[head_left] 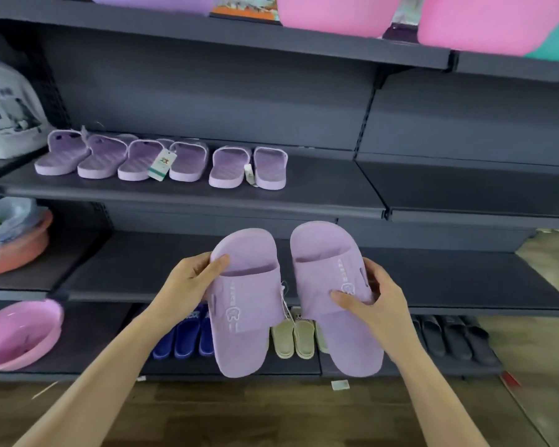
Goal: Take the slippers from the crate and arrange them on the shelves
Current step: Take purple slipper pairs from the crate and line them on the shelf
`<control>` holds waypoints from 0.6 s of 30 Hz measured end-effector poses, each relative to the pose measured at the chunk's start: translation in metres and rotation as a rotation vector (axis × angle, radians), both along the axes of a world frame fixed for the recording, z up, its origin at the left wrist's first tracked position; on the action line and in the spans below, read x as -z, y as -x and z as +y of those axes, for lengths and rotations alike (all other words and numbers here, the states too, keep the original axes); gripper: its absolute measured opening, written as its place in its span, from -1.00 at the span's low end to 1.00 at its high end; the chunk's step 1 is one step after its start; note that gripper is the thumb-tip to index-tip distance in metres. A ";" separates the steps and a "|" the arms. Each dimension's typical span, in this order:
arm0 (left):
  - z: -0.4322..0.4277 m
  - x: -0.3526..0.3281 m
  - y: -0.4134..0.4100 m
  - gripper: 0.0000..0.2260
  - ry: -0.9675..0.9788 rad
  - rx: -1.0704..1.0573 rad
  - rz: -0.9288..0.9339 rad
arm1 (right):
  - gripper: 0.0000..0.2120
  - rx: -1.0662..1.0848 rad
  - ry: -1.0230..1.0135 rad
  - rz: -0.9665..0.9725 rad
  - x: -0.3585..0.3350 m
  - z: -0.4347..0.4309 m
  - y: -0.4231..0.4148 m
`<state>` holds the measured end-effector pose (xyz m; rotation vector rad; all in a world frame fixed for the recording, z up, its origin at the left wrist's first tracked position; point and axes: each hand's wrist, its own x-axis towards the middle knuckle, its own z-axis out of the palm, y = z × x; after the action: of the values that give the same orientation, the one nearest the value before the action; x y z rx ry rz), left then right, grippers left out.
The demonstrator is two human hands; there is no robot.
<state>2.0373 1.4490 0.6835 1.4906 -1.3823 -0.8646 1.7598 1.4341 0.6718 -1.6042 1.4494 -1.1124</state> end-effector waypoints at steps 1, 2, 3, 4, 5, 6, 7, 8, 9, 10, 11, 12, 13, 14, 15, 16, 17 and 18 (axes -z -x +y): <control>-0.009 0.001 0.002 -0.69 -0.002 0.005 0.013 | -0.18 0.007 -0.002 0.000 0.001 -0.008 0.004; -0.019 0.001 0.005 -0.67 -0.003 0.013 0.030 | -0.19 0.013 -0.003 -0.001 0.002 -0.016 0.007; -0.029 0.001 0.007 -0.61 -0.007 0.024 0.043 | -0.23 0.018 -0.003 -0.004 0.002 -0.025 0.009; -0.040 0.000 0.008 -0.52 -0.007 0.035 0.052 | -0.29 0.022 -0.003 -0.009 0.002 -0.035 0.011; -0.052 -0.001 0.010 -0.44 -0.010 0.044 0.057 | -0.36 0.025 0.001 -0.015 0.002 -0.046 0.012; -0.065 -0.002 0.010 -0.37 -0.013 0.051 0.061 | -0.41 0.031 0.008 -0.016 0.001 -0.058 0.012; -0.079 -0.003 0.010 -0.30 -0.018 0.055 0.065 | -0.44 0.038 0.016 -0.006 -0.001 -0.072 0.013; -0.095 -0.004 0.011 -0.26 -0.023 0.057 0.068 | -0.46 0.043 0.024 0.007 -0.003 -0.085 0.012; -0.109 -0.006 0.012 -0.27 -0.028 0.059 0.068 | -0.46 0.048 0.030 0.015 -0.005 -0.099 0.012; -0.124 -0.008 0.013 -0.32 -0.022 0.065 0.071 | -0.46 0.049 0.037 0.015 -0.008 -0.112 0.012; -0.138 -0.011 0.014 -0.42 -0.014 0.066 0.078 | -0.46 0.047 0.045 0.011 -0.011 -0.124 0.011; -0.153 -0.012 0.016 -0.52 -0.004 0.062 0.093 | -0.47 0.046 0.054 0.007 -0.015 -0.137 0.010; -0.168 -0.014 0.017 -0.60 0.000 0.058 0.106 | -0.48 0.051 0.059 0.003 -0.018 -0.149 0.010; -0.181 -0.017 0.019 -0.65 -0.003 0.061 0.120 | -0.49 0.063 0.060 -0.008 -0.022 -0.160 0.009; -0.194 -0.021 0.022 -0.69 -0.010 0.062 0.131 | -0.49 0.082 0.063 -0.023 -0.025 -0.170 0.009; -0.207 -0.024 0.023 -0.71 -0.017 0.062 0.140 | -0.49 0.099 0.069 -0.037 -0.027 -0.180 0.009; -0.218 -0.027 0.025 -0.71 -0.023 0.054 0.152 | -0.50 0.111 0.076 -0.051 -0.030 -0.188 0.010; -0.229 -0.029 0.027 -0.71 -0.035 0.043 0.163 | -0.51 0.116 0.084 -0.066 -0.032 -0.196 0.012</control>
<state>2.0099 1.2197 0.7125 1.3886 -1.2887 -1.0180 1.7482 1.2382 0.7042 -1.5417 1.4858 -1.2957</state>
